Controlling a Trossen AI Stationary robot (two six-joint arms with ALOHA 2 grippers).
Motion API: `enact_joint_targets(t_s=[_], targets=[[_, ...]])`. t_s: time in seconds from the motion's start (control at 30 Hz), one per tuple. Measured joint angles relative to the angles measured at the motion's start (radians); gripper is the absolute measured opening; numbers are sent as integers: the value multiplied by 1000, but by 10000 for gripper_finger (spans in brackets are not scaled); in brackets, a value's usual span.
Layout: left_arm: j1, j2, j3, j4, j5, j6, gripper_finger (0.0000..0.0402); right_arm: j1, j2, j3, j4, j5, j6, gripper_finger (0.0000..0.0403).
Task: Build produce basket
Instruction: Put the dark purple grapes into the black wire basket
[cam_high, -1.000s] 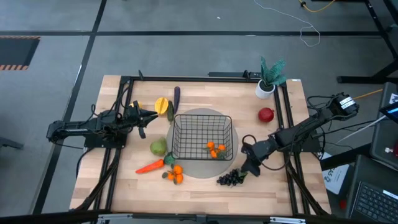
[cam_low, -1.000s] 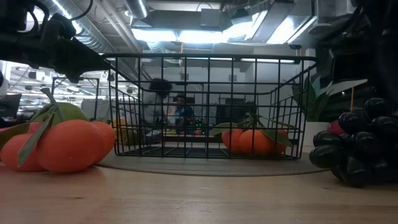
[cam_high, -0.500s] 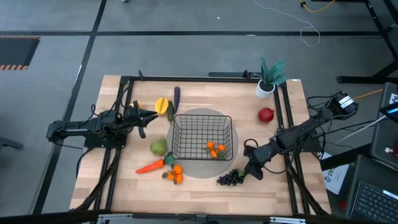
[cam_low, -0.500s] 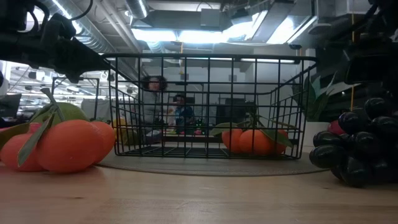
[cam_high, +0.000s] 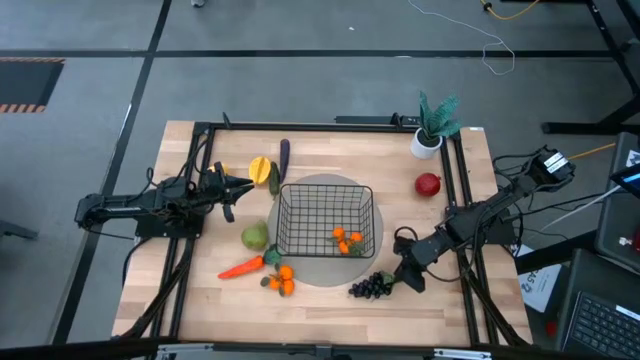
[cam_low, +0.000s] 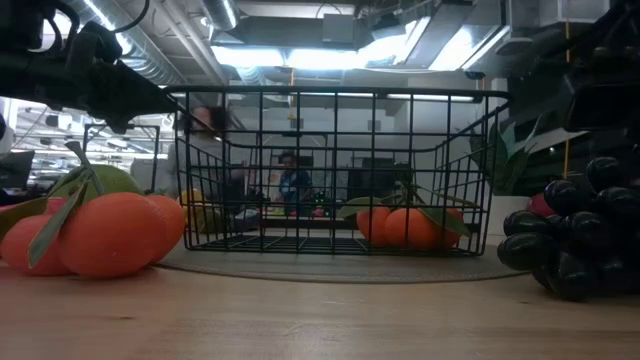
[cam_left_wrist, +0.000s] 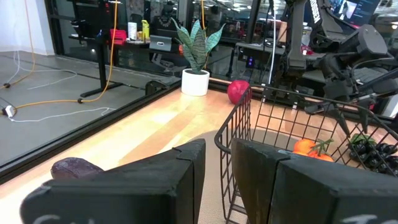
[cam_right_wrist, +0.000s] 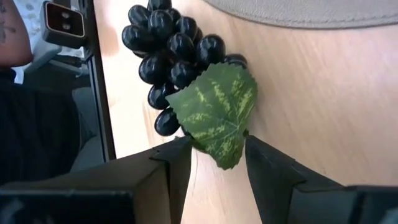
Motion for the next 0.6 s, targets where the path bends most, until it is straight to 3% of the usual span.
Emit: enact_joint_targets(t_s=[0.6], targets=[[0,0,0,0,0,0,69,36,0,0,0,87,-1,139]])
